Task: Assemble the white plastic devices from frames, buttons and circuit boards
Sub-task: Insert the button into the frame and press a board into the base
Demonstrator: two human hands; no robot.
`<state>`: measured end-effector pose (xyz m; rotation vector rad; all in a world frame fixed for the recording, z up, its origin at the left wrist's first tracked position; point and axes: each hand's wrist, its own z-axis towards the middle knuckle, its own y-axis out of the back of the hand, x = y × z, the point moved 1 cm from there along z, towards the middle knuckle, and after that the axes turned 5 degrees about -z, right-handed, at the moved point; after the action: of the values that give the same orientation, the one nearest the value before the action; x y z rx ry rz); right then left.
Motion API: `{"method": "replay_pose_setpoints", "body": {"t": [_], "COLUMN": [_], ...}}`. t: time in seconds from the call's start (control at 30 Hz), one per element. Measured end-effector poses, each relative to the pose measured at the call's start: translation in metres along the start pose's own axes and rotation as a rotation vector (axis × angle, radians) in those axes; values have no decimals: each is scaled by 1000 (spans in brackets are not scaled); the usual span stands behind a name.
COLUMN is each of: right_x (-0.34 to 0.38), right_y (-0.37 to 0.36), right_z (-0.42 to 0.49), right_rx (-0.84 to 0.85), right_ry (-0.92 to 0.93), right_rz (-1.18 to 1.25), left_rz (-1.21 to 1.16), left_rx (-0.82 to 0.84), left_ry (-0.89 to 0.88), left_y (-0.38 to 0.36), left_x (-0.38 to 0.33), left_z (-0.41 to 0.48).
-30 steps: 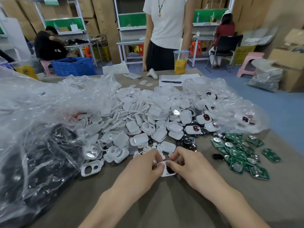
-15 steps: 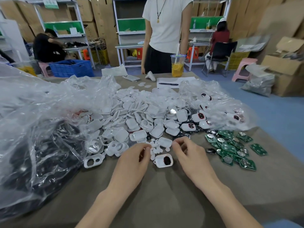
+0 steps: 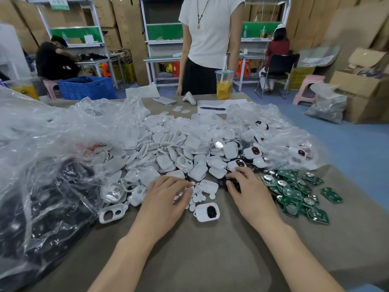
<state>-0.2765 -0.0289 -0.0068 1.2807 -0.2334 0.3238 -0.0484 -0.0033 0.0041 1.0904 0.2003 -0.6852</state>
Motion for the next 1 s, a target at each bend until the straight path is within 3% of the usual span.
{"method": "replay_pose_setpoints", "body": {"t": [0.5, 0.73, 1.0], "right_x": [0, 5, 21], "right_y": [3, 6, 6], "right_z": [1, 16, 65], "right_rx": [-154, -219, -267], "right_ry": [-25, 33, 106], "right_rz": [97, 90, 89], "left_rz": [-44, 14, 361], "left_rx": [-8, -116, 99], "left_ry": [65, 58, 107], "left_y": [-2, 0, -32], "left_x": [7, 4, 12], "left_z": [3, 32, 132]}}
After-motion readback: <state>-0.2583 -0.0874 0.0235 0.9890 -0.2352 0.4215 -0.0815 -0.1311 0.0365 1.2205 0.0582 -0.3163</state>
